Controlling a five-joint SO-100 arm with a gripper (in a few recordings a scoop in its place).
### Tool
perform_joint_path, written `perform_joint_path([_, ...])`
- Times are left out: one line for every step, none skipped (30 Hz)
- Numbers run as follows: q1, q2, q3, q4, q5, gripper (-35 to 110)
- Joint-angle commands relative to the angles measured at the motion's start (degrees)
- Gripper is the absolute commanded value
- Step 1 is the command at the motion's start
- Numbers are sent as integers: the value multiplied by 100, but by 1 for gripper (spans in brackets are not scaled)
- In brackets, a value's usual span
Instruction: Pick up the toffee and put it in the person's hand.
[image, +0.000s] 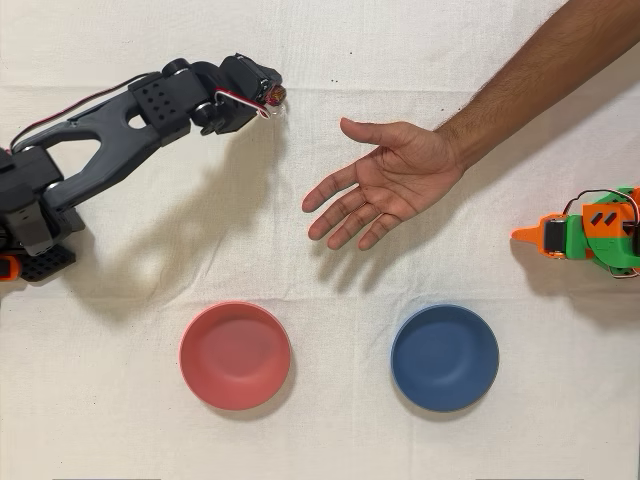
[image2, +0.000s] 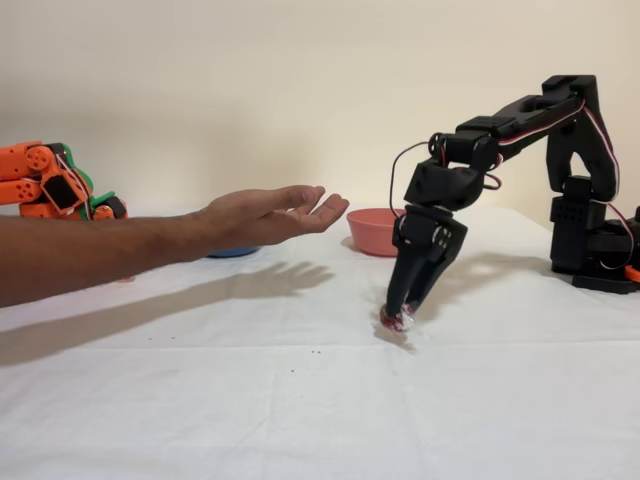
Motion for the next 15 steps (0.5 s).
perform_joint_path([35, 1116, 97, -53, -149, 11])
perform_joint_path([53, 1222, 158, -70, -167, 11])
perform_joint_path([79, 1336, 220, -79, -176, 11])
perform_joint_path([105, 1441, 272, -88, -193, 11])
perform_joint_path([132, 1556, 334, -88, -193, 11])
perform_joint_path([158, 1670, 387, -88, -202, 11])
perform_joint_path([193, 1784, 448, -88, -211, 11])
perform_joint_path([229, 1907, 501, -79, -211, 11])
perform_joint_path([272, 2039, 545, -70, -211, 11])
perform_joint_path([308, 2153, 589, -62, -211, 11])
perform_joint_path([360, 2268, 633, -44, -220, 11])
perform_joint_path([413, 2382, 668, -35, -220, 11])
perform_joint_path([475, 2496, 703, -26, -237, 11])
perform_joint_path([527, 2602, 738, -18, -255, 10])
perform_joint_path([598, 2698, 738, 18, -264, 10])
